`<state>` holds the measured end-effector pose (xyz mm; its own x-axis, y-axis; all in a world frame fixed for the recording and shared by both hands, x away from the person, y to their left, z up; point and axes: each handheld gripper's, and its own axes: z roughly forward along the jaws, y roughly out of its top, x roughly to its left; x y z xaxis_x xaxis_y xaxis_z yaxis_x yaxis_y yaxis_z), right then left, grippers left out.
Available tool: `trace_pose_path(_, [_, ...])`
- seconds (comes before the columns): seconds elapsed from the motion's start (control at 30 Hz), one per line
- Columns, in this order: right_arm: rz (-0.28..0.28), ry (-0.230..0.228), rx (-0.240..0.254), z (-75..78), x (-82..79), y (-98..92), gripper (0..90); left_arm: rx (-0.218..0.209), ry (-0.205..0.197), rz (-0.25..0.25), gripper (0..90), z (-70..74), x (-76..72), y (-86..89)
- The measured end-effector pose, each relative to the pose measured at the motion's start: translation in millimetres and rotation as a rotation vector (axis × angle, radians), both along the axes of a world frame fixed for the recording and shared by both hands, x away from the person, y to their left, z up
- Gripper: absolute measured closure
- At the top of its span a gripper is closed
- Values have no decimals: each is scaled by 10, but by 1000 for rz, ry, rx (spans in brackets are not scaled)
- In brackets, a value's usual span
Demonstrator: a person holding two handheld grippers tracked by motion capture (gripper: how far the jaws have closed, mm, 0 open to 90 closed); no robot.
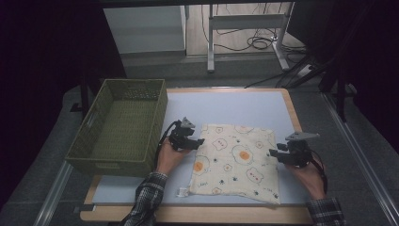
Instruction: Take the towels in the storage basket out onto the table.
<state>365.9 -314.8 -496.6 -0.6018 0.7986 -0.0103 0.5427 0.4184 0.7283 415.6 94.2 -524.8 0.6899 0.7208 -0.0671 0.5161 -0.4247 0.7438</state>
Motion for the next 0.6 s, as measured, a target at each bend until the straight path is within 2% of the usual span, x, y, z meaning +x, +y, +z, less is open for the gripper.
trace_pose_path(0.13, [-20, -8, -12, -20, 196, -6, 638, -21, 6, 10, 442, -18, 152, -21])
trace_pose_path(0.3, [-47, 2, -6, -49, 427, -15, 670, -5, 10, 23, 477, -50, 313, -73])
trace_pose_path(0.47, [-105, 4, -9, -81, 643, -14, 677, -3, 5, 42, 525, -46, 435, -90])
trace_pose_path(0.6, [-132, 12, 20, -105, 765, -49, 677, -25, 11, 55, 575, -40, 528, -96])
